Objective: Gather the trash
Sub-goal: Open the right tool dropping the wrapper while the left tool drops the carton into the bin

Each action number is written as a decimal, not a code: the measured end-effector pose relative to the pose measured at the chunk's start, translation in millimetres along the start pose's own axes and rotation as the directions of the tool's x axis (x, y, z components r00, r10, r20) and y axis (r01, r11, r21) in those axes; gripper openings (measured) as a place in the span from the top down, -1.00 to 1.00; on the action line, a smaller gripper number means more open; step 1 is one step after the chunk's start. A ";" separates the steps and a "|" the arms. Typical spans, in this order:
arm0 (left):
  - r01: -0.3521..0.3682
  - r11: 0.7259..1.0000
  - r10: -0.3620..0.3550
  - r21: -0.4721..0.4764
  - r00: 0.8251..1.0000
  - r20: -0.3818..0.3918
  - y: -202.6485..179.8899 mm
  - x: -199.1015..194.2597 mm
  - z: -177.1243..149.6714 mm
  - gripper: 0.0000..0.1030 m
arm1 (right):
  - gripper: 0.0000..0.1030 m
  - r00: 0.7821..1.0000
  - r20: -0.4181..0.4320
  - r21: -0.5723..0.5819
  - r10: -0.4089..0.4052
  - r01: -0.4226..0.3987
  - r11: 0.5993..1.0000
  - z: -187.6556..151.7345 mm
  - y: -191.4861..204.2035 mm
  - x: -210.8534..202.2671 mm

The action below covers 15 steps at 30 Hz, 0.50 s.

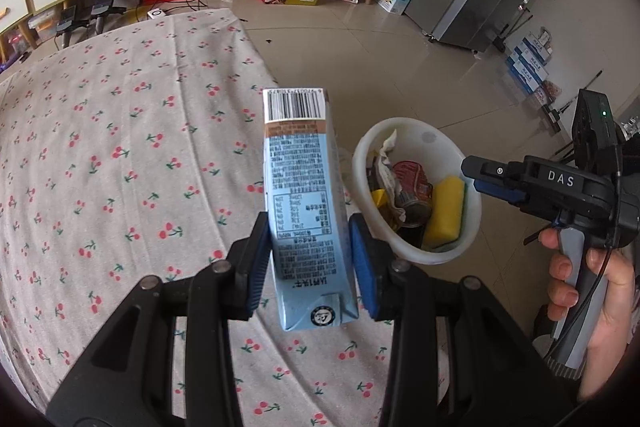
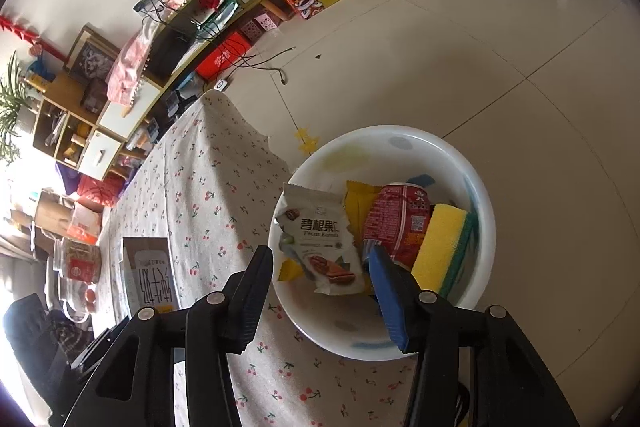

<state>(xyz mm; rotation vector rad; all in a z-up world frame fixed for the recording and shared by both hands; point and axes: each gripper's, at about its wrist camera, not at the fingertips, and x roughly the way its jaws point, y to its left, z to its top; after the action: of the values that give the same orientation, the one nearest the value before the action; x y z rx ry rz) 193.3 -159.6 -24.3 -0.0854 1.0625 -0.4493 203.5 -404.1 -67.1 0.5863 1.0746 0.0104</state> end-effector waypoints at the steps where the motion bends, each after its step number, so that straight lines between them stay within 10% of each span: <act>1: 0.005 1.000 -0.005 0.012 1.000 -0.005 -6.0 3.6 1.8 0.21 | 0.00 1.000 0.003 0.001 -0.003 0.003 1.000 -1.1 -4.2 -3.4; 15: 0.104 0.989 -0.094 0.107 0.992 -0.088 -74.3 60.8 19.8 0.20 | -0.15 0.987 0.080 -0.008 -0.140 0.141 0.990 -19.1 -53.4 -51.6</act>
<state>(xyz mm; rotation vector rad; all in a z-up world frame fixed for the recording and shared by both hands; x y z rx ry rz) 211.5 -253.9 -43.7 -0.0212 1.1155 -0.6053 147.9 -455.7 -55.5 0.4939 1.0354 -0.1273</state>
